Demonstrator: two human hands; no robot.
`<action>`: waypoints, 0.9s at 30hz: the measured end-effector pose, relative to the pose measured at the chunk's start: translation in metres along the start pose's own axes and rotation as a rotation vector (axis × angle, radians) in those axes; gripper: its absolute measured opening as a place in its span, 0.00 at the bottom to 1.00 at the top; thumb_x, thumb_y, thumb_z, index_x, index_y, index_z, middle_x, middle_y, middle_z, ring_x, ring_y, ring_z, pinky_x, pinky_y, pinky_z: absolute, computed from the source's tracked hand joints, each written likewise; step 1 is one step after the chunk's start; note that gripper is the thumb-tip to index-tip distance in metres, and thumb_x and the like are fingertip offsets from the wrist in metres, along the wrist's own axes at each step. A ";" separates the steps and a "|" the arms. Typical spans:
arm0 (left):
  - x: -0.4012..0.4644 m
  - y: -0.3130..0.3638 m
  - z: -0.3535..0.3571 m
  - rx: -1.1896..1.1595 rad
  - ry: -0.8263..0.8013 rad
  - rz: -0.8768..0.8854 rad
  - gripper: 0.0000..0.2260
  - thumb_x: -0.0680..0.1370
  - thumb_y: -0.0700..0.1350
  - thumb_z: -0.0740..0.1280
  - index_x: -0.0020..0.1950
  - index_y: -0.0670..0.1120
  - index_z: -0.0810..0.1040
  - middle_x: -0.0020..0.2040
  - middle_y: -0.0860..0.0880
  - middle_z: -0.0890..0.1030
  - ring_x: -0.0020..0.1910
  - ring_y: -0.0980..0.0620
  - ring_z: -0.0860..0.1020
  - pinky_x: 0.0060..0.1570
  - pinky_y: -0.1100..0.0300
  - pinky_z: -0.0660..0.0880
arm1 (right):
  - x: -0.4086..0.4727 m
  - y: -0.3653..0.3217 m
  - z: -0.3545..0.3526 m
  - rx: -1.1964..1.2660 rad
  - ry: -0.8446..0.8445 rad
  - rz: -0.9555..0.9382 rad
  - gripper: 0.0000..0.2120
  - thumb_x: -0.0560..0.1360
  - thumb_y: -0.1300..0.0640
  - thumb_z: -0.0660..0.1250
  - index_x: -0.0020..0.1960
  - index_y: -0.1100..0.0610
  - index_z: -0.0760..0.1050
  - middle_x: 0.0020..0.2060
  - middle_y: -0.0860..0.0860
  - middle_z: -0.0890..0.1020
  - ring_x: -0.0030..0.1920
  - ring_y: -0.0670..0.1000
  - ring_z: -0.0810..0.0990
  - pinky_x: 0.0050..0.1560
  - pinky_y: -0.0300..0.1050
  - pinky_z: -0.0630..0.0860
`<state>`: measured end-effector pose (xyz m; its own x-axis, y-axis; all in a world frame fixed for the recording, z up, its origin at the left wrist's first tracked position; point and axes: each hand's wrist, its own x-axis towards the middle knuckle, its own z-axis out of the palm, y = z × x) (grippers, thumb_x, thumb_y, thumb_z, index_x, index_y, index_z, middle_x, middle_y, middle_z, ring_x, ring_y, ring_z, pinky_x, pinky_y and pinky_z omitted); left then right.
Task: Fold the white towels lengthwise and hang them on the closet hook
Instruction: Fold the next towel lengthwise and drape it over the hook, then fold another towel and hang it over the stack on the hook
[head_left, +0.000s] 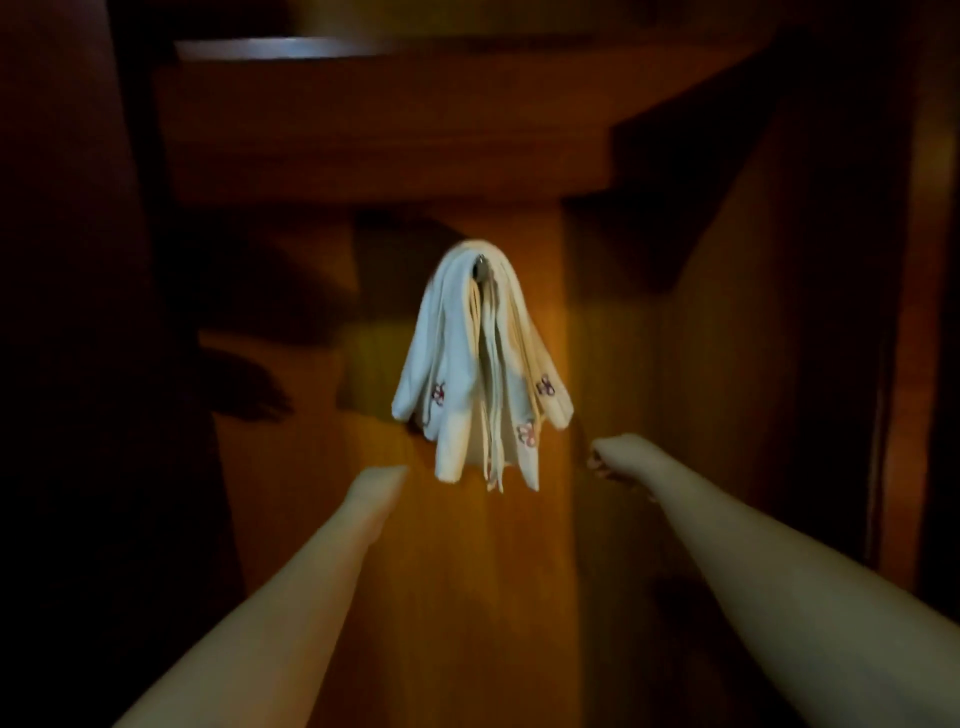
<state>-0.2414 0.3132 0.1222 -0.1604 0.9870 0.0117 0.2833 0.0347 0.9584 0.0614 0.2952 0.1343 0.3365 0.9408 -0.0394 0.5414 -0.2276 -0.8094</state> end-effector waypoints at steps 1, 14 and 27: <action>-0.018 -0.007 -0.002 0.065 -0.039 0.013 0.16 0.83 0.44 0.62 0.68 0.38 0.74 0.47 0.47 0.78 0.41 0.51 0.76 0.40 0.60 0.69 | -0.016 0.014 0.004 -0.063 -0.028 -0.006 0.13 0.81 0.53 0.61 0.41 0.55 0.77 0.40 0.51 0.80 0.38 0.49 0.76 0.36 0.42 0.68; -0.195 -0.151 0.037 0.565 -0.560 0.203 0.24 0.82 0.51 0.65 0.77 0.53 0.66 0.70 0.48 0.75 0.59 0.52 0.76 0.55 0.55 0.75 | -0.237 0.230 0.041 -0.362 -0.137 -0.036 0.24 0.81 0.41 0.61 0.74 0.49 0.69 0.72 0.49 0.72 0.70 0.51 0.72 0.67 0.48 0.68; -0.328 -0.244 0.263 0.851 -1.069 0.336 0.26 0.80 0.55 0.65 0.77 0.55 0.65 0.77 0.52 0.65 0.72 0.51 0.68 0.57 0.60 0.65 | -0.403 0.506 -0.014 -0.453 -0.156 0.364 0.26 0.81 0.44 0.64 0.76 0.52 0.68 0.76 0.49 0.69 0.75 0.51 0.67 0.74 0.47 0.62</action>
<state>-0.0098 0.0226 -0.1907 0.7055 0.5948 -0.3853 0.7032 -0.5200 0.4848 0.2103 -0.2023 -0.2513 0.4637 0.8003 -0.3801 0.6984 -0.5941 -0.3991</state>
